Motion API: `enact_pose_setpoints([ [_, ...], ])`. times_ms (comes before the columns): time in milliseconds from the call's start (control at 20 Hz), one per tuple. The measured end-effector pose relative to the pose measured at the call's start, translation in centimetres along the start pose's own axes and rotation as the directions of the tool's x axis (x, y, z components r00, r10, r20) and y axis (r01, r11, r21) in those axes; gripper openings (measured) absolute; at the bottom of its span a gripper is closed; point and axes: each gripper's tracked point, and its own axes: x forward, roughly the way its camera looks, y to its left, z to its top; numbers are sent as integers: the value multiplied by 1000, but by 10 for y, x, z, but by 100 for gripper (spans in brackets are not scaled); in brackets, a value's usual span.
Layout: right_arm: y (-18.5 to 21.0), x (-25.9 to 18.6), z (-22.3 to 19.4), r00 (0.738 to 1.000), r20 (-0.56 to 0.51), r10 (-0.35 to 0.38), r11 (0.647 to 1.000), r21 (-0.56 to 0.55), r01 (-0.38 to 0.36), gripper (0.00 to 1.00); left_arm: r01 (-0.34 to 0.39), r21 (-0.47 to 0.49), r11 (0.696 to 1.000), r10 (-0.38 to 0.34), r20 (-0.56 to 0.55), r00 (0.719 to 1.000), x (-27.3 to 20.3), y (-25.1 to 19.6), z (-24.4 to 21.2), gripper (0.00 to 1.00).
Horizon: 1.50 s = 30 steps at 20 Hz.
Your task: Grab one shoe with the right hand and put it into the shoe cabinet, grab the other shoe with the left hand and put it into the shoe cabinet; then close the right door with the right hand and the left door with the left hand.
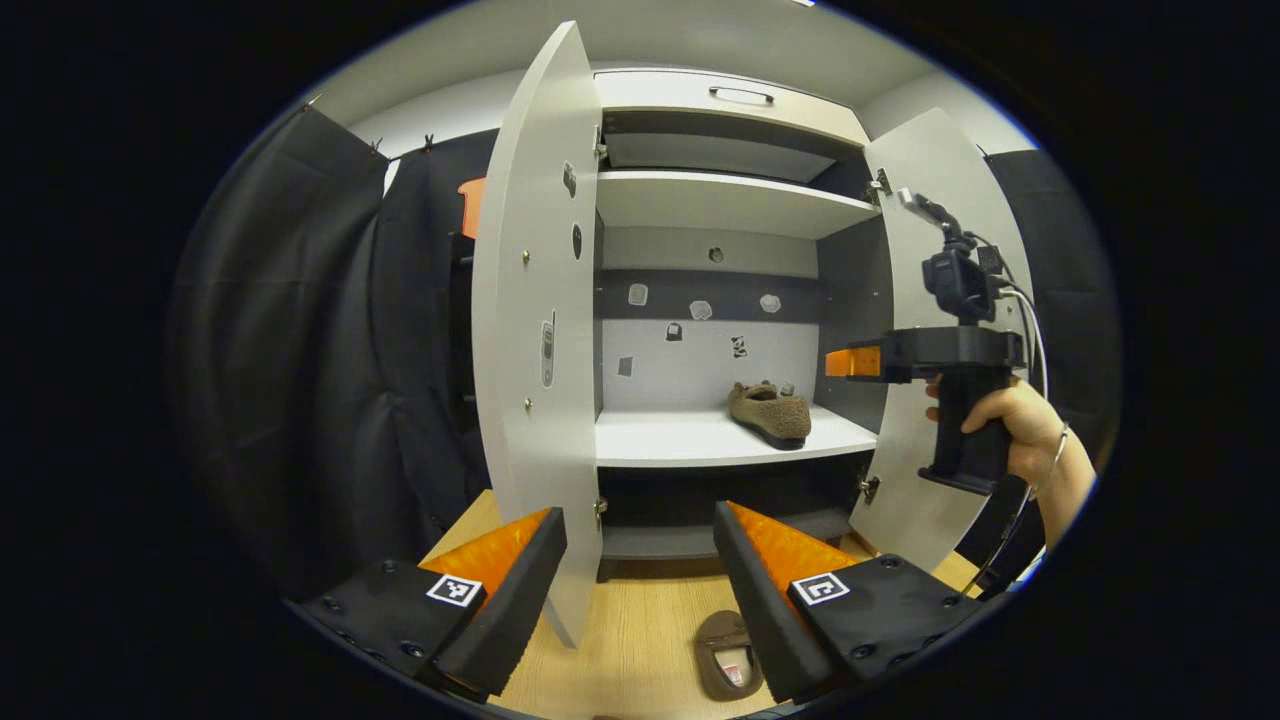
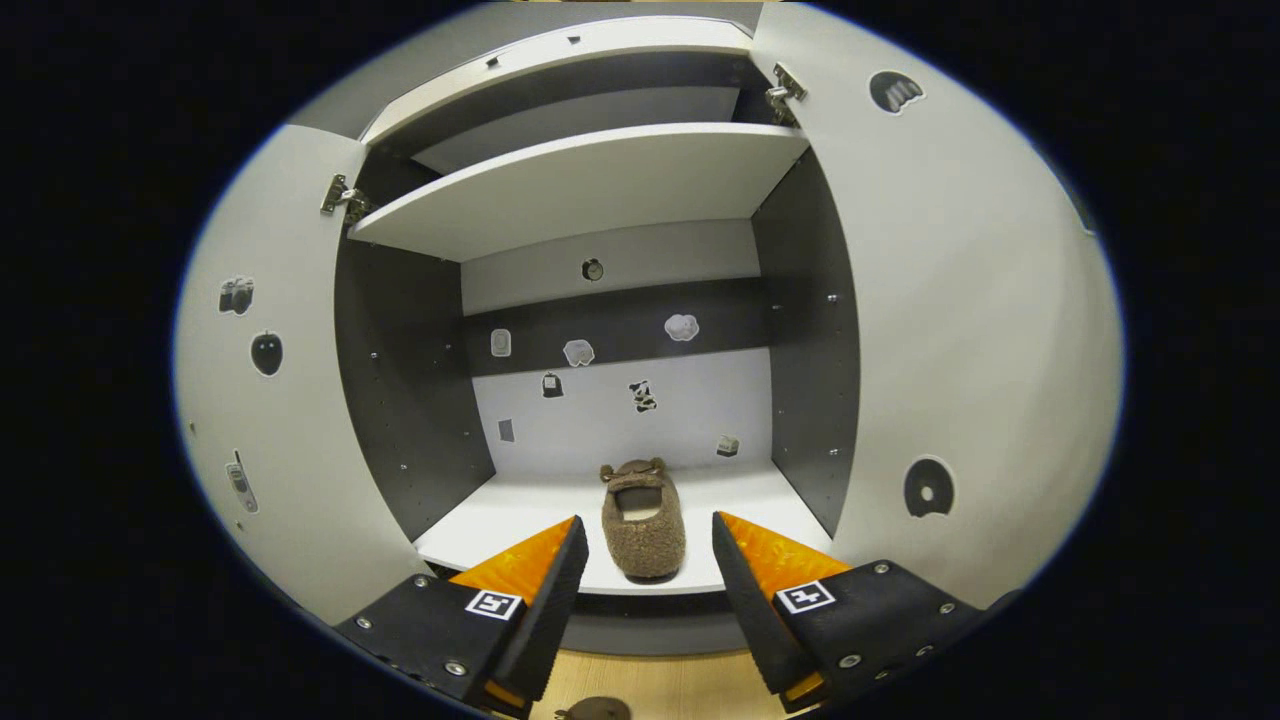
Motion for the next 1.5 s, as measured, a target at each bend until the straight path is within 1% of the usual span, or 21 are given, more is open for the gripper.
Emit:
enact_pose_setpoints([
  [150, -6, -33, -2, 1000, 25, -11, 999, -35, 12, 84, 6, 3, 1000, -6, -15, 1000, 3, -6, -14, 97],
  [250, -5, -56, -8, 1000, 28, -8, 999, -37, 9, 88, 5, 10, 1000, -4, -23, 1000, 9, -10, -24, 96],
  [400, -5, -81, -18, 1000, 28, 1, 999, -32, 0, 92, 35, -11, 999, -36, -61, 997, 20, -23, -47, 96],
  [550, -12, -105, -16, 998, 62, -12, 998, -56, 15, 92, 50, -18, 999, -52, -140, 989, 29, -34, -87, 97],
  [750, -19, -132, -16, 996, 87, -27, 994, -103, 36, 92, 75, -32, 997, -80, -256, 963, 37, -51, -153, 97],
  [850, -22, -143, -17, 995, 90, -31, 995, -95, 39, 92, 79, -35, 996, -86, -322, 943, 40, -57, -189, 97],
  [950, -27, -150, -20, 995, 88, -39, 995, -83, 47, 92, 80, -48, 996, -92, -396, 914, 45, -67, -227, 97],
  [1100, -38, -158, -25, 996, 75, -55, 995, -74, 60, 92, 77, -35, 996, -84, -484, 871, 53, -72, -276, 98],
  [1150, -42, -160, -27, 995, 72, -62, 995, -73, 67, 92, 83, -24, 996, -84, -508, 857, 53, -73, -290, 100],
  [1200, -45, -161, -28, 995, 69, -67, 995, -71, 72, 92, 92, -17, 996, -87, -532, 842, 56, -76, -302, 98],
  [1250, -46, -163, -30, 996, 64, -66, 995, -68, 70, 92, 97, -14, 995, -88, -556, 827, 59, -79, -313, 99],
  [1300, -48, -164, -32, 996, 59, -65, 996, -63, 69, 92, 95, -24, 995, -91, -586, 805, 61, -82, -324, 98],
  [1400, -49, -167, -34, 997, 51, -55, 997, -59, 58, 92, 86, -38, 996, -90, -634, 768, 68, -88, -337, 98],
  [1450, -50, -169, -35, 997, 50, -53, 997, -60, 56, 92, 75, -46, 996, -87, -647, 758, 75, -91, -339, 98],
  [1500, -49, -171, -36, 998, 52, -45, 997, -64, 48, 92, 68, -59, 996, -90, -658, 748, 64, -78, -362, 98],
])
